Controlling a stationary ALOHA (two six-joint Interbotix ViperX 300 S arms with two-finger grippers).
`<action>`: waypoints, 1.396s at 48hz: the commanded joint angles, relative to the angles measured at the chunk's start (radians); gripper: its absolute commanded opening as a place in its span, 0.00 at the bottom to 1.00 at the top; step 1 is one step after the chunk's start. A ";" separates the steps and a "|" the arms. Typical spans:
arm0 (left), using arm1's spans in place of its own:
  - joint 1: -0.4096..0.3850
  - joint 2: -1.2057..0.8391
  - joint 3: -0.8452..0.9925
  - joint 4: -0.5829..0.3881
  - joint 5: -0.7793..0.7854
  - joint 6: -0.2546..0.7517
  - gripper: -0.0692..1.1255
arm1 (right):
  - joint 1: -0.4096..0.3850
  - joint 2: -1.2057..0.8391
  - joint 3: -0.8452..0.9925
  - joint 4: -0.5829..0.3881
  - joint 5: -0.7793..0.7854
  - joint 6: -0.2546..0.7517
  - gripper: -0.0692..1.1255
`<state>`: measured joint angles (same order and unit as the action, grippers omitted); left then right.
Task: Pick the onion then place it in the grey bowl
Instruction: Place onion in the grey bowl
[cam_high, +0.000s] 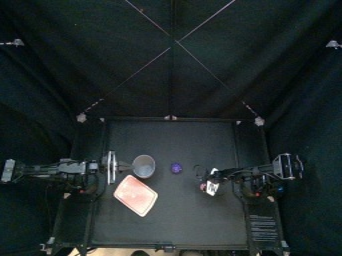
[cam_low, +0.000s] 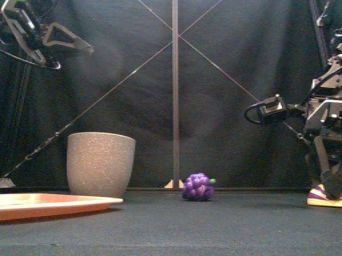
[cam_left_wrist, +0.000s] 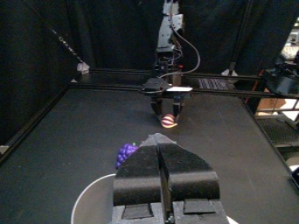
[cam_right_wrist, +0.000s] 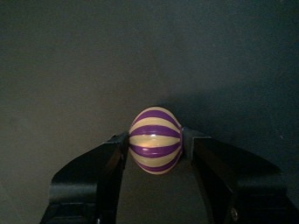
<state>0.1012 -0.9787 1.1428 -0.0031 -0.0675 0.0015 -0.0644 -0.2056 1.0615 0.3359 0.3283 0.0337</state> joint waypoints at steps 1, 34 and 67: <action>0.003 -0.003 -0.014 0.000 0.002 0.000 0.12 | 0.009 0.003 -0.009 0.005 0.009 0.002 0.73; 0.006 -0.005 -0.003 0.002 0.002 0.003 0.12 | -0.021 -0.067 -0.357 -0.169 -0.207 -0.006 0.73; 0.026 -0.005 0.000 0.000 0.002 0.002 0.11 | -0.094 0.422 -0.787 -0.222 -0.571 -0.003 0.73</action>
<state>0.1227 -0.9863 1.1566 -0.0031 -0.0614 0.0031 -0.1595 0.2086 0.3421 0.1135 -0.2332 0.0307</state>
